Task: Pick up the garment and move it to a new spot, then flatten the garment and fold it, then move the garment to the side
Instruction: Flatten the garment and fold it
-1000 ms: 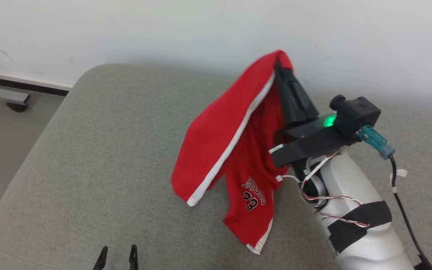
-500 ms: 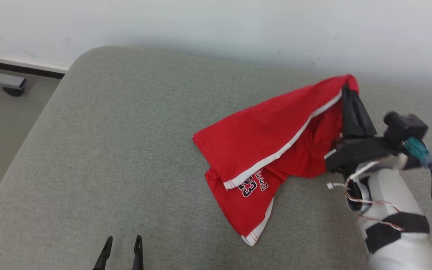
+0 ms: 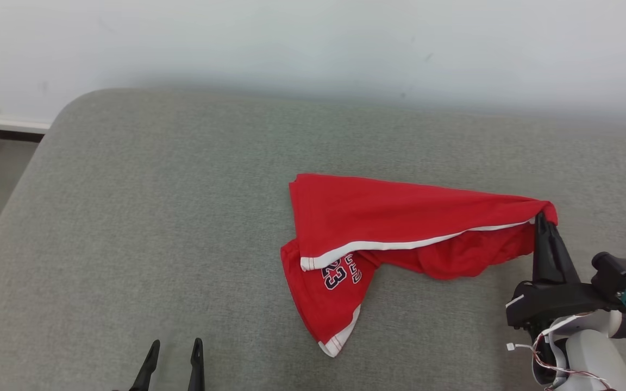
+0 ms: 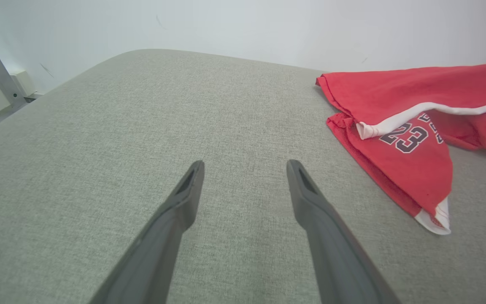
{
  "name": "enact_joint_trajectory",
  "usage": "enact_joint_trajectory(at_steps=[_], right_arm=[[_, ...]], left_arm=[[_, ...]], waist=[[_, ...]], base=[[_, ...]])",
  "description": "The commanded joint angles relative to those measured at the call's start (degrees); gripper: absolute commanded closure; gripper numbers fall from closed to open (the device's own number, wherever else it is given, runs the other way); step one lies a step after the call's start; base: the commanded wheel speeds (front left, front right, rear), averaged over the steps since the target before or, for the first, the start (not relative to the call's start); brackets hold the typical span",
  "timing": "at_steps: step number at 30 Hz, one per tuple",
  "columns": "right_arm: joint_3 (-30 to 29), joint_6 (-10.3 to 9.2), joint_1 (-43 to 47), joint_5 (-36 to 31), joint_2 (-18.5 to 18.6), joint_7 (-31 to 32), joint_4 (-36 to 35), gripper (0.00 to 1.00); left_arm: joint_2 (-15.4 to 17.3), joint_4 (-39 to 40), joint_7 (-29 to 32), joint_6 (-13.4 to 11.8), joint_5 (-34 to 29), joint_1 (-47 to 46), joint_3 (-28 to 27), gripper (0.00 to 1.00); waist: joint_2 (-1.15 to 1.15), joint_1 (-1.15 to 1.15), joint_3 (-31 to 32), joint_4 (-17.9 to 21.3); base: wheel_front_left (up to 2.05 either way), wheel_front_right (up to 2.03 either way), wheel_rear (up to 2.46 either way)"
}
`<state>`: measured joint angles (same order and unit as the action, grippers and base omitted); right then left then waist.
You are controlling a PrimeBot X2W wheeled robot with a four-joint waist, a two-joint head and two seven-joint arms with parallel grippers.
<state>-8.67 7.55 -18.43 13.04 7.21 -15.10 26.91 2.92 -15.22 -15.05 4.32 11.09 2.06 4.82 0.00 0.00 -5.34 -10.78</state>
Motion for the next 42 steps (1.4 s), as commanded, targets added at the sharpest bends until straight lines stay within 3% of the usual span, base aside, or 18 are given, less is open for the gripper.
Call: enact_joint_trajectory(at_steps=[1, 9, 13, 20, 31, 32, 33, 36, 42], right_arm=[[-0.35, -0.15, 0.72, 0.21, -0.21, -0.05, -1.05, 1.0], [1.16, -0.15, 5.73, -0.13, -0.86, -0.03, -7.26, 1.0], [5.25, -0.15, 8.69, -1.85, 0.75, -0.05, -2.48, 1.0], [13.32, -0.15, 13.66, 1.54, 2.08, -0.03, 1.17, 1.0], [10.14, -0.15, 18.44, 5.29, 5.16, -0.04, -3.4, 0.98], [10.38, -0.15, 18.59, 5.83, 5.53, -0.03, -3.25, 0.59], [10.69, -0.15, 18.58, 6.25, 5.82, -0.03, -2.96, 0.0], [9.89, -0.15, 17.97, 6.19, 6.39, -0.05, -3.54, 0.0], [6.88, -0.15, 16.75, 2.88, 4.16, -0.04, -7.39, 0.0]], left_arm=[[-0.03, 0.01, -0.17, 0.07, -0.13, 0.15, -0.23, 0.0], [-0.04, -0.29, -0.17, 0.59, -0.42, 1.0, -0.39, 0.0], [-0.05, -0.42, -0.17, 0.74, -0.53, 1.6, -0.46, 0.0], [-0.05, -0.26, -0.17, 0.98, -0.96, 2.56, -0.93, 0.0], [-0.04, 0.36, -0.17, 0.99, -0.68, 2.16, -0.82, 0.0], [-0.05, 0.38, -0.17, 1.04, -0.58, 1.9, -0.56, 0.0], [-0.05, 0.36, -0.17, 1.06, -0.59, 1.65, -0.4, 0.0], [-0.04, 0.37, -0.17, 1.33, -0.59, 0.48, 0.72, 0.0], [-0.03, -0.11, -0.17, 2.09, 0.26, -4.84, 3.9, 0.0]], waist=[[0.0, 0.0, 0.51, 1.46], [0.0, 0.0, 2.1, 2.56], [0.0, 0.0, 2.83, 3.05], [0.0, 0.0, 3.9, 5.04], [0.0, 0.0, 4.34, 9.89], [0.0, 0.0, 4.22, 10.38], [0.0, 0.0, 4.08, 10.86], [0.0, 0.0, 3.4, 11.92], [0.0, 0.0, -0.08, 13.63]], base=[[0.0, 0.0, 0.0], [0.0, 0.0, 0.0], [0.0, 0.0, 0.0], [0.0, 0.0, 0.0], [0.0, 0.0, 0.0], [0.0, 0.0, 0.0], [0.0, 0.0, 0.0], [0.0, 0.0, 0.0], [0.0, 0.0, 0.0]])
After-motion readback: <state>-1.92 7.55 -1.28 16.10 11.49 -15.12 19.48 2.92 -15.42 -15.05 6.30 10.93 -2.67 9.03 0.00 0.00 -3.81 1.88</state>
